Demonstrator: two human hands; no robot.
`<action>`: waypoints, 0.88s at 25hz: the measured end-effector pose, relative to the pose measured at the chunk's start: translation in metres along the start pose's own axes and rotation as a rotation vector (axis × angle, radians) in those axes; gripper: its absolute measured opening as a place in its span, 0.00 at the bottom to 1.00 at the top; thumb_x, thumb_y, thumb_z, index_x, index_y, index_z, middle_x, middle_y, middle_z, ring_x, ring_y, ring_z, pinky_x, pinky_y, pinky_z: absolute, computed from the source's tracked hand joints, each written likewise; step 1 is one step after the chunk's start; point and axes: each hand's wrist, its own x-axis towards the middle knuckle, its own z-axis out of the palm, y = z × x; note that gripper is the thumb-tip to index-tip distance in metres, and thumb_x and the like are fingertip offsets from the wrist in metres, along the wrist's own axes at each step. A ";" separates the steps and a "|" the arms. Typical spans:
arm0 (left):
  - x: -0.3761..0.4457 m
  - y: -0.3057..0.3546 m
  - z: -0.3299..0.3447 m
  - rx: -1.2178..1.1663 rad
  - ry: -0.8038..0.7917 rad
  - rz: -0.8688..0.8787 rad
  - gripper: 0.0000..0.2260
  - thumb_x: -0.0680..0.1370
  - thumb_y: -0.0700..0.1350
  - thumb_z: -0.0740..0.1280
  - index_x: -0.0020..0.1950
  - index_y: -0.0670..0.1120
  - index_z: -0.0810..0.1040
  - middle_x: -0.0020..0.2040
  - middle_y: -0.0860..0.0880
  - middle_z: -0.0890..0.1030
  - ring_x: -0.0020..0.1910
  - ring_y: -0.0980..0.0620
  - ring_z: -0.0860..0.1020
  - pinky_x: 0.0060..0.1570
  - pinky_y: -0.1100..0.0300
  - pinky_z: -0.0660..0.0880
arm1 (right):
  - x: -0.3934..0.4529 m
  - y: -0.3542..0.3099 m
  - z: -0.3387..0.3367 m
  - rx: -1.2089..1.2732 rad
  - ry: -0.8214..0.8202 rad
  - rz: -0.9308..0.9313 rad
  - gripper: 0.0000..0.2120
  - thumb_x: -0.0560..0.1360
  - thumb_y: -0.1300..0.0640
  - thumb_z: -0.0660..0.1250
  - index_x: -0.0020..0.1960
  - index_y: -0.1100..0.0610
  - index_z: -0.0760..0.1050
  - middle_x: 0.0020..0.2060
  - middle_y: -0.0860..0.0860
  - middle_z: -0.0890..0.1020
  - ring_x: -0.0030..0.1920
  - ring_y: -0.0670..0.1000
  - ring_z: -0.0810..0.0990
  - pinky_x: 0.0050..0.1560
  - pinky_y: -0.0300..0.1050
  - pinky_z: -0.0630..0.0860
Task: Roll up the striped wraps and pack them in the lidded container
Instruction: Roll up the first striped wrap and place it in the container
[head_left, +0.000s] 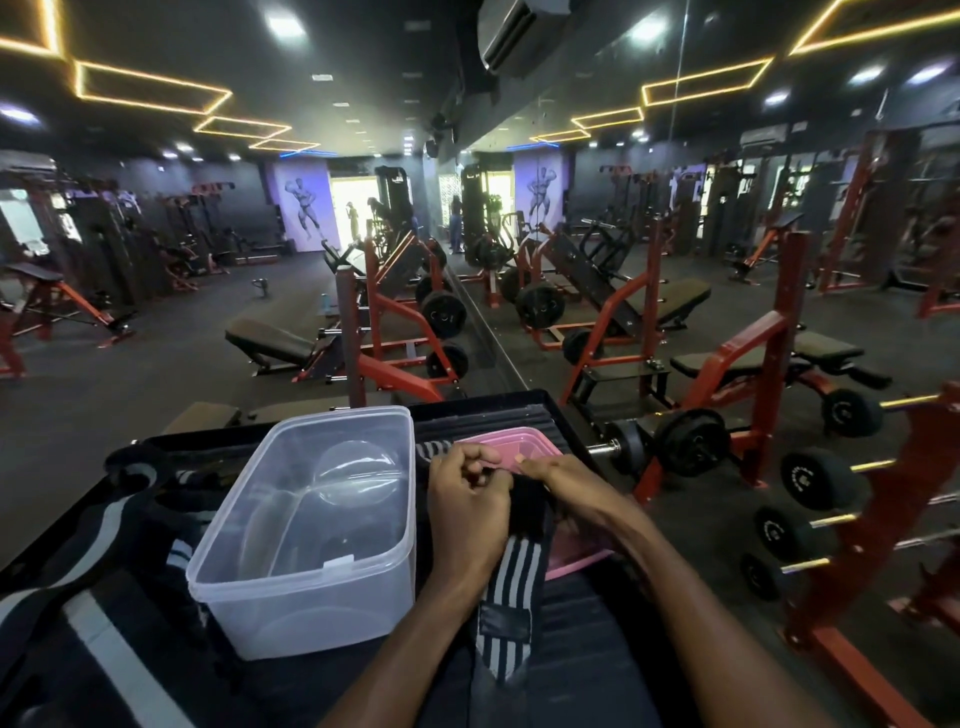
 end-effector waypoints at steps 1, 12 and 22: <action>0.000 -0.001 0.000 -0.073 0.004 -0.055 0.10 0.71 0.31 0.68 0.42 0.46 0.77 0.44 0.46 0.79 0.39 0.56 0.77 0.40 0.70 0.73 | 0.001 -0.001 0.003 0.134 -0.024 -0.001 0.07 0.79 0.60 0.66 0.46 0.62 0.79 0.37 0.60 0.79 0.35 0.53 0.78 0.37 0.44 0.75; 0.008 -0.010 0.001 -0.376 0.005 -0.550 0.15 0.68 0.43 0.72 0.53 0.41 0.79 0.49 0.41 0.85 0.50 0.42 0.83 0.54 0.42 0.80 | -0.022 -0.019 -0.010 0.428 -0.355 0.002 0.17 0.72 0.72 0.63 0.59 0.64 0.80 0.43 0.58 0.84 0.40 0.51 0.83 0.44 0.43 0.80; 0.005 0.000 -0.007 -0.369 -0.401 -0.420 0.11 0.67 0.36 0.64 0.47 0.40 0.79 0.40 0.44 0.81 0.41 0.47 0.79 0.43 0.53 0.76 | -0.011 -0.018 -0.002 0.526 0.056 -0.055 0.08 0.74 0.66 0.71 0.54 0.62 0.80 0.41 0.56 0.84 0.35 0.49 0.83 0.35 0.42 0.80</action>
